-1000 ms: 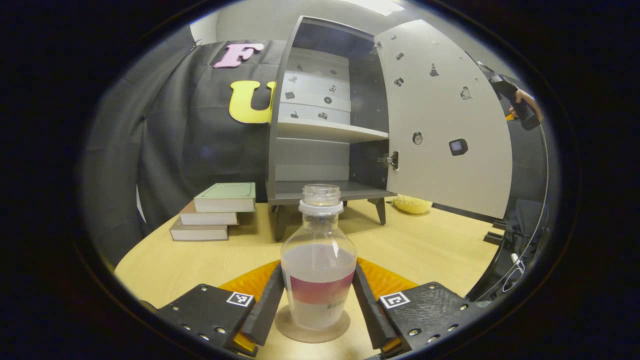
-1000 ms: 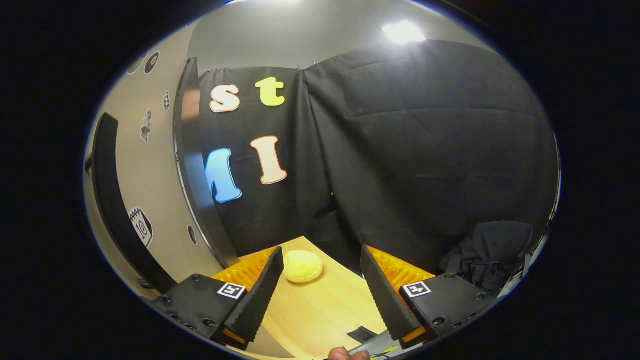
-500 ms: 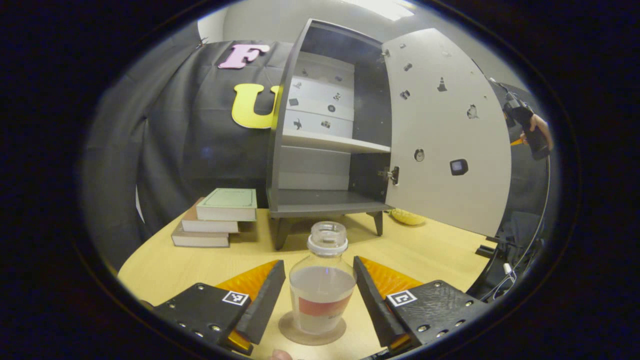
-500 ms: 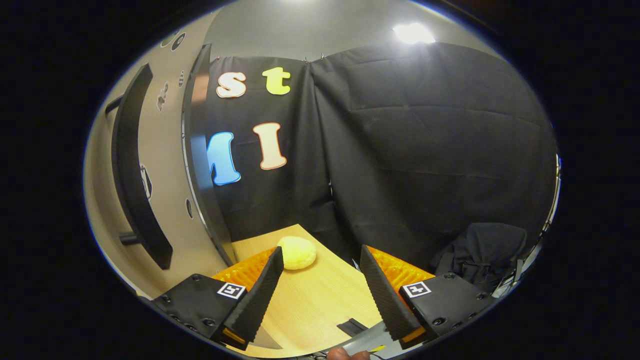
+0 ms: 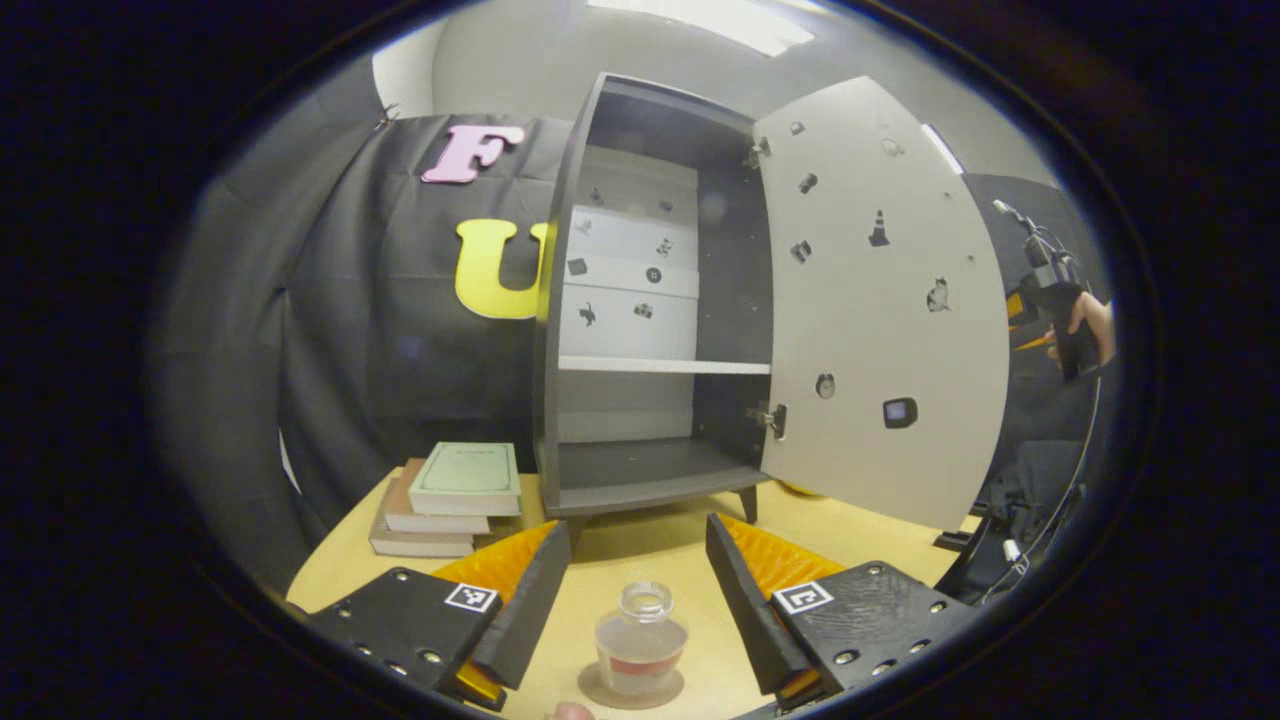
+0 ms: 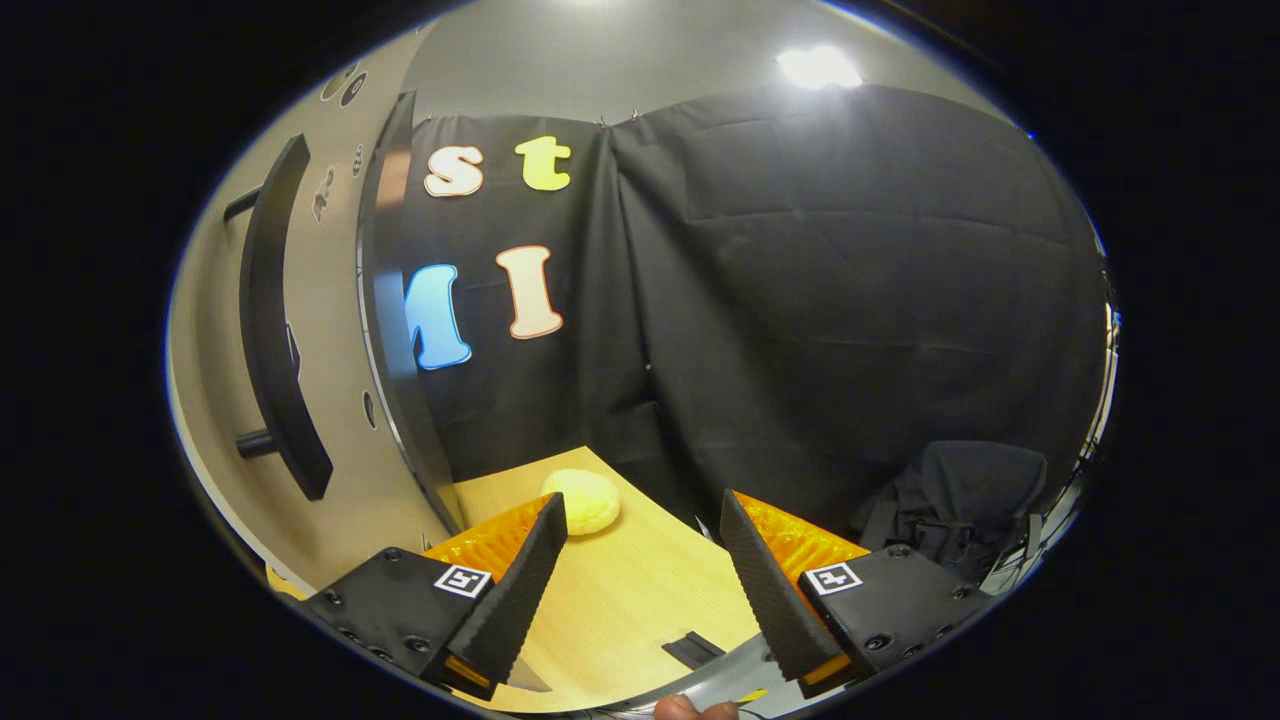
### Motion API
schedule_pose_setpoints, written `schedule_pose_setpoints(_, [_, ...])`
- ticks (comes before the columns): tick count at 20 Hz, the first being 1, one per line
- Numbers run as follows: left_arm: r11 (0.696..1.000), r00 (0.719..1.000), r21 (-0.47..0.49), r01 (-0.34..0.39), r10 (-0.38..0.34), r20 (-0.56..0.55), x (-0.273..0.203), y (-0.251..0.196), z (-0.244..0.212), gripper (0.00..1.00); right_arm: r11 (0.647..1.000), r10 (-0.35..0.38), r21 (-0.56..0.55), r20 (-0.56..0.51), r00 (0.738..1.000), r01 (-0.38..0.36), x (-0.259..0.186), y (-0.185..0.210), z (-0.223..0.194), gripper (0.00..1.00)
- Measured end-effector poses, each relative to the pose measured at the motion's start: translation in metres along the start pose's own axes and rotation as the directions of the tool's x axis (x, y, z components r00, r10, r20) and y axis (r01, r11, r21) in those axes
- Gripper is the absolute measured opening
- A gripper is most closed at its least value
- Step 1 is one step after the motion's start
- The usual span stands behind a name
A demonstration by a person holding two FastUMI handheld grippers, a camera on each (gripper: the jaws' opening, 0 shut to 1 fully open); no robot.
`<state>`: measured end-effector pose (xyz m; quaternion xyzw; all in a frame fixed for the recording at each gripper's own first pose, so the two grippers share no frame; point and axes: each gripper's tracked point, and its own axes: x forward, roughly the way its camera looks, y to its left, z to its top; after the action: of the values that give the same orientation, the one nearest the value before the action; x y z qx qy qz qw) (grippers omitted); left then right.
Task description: Open the cabinet door with the right hand, grasp the bottle in the cabinet with the left hand and place it on the coaster, then close the cabinet door with the right hand.
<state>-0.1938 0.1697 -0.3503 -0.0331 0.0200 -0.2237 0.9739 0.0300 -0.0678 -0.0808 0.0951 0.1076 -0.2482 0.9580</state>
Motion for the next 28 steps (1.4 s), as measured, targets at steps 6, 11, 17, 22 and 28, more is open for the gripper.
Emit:
schedule_pose_setpoints(6, [0.993,0.989,-0.021,-0.117,0.114,-0.088,-0.015,0.002,0.055,0.84,0.991,0.127,-0.05,0.041,0.991,-0.125,0.014,0.01,0.028,0.98])
schedule_pose_setpoints(11, [0.965,0.962,-0.049,-0.257,0.251,-0.105,-0.041,-0.005,0.104,0.82,0.956,0.29,-0.059,0.061,0.955,-0.287,0.016,0.023,0.056,0.93])
schedule_pose_setpoints(17, [0.908,0.908,-0.065,-0.414,0.407,-0.1,-0.078,-0.024,0.146,0.82,0.851,0.522,-0.081,0.021,0.852,-0.519,0.008,0.054,0.081,0.92])
schedule_pose_setpoints(22, [0.85,0.848,-0.037,-0.525,0.519,-0.107,-0.112,-0.047,0.154,0.82,0.731,0.677,-0.109,-0.011,0.736,-0.674,-0.008,0.081,0.086,0.98])
schedule_pose_setpoints(28, [0.806,0.802,-0.028,-0.592,0.585,-0.118,-0.141,-0.061,0.153,0.82,0.698,0.713,-0.05,-0.042,0.7,-0.714,-0.02,0.087,0.1,0.97])
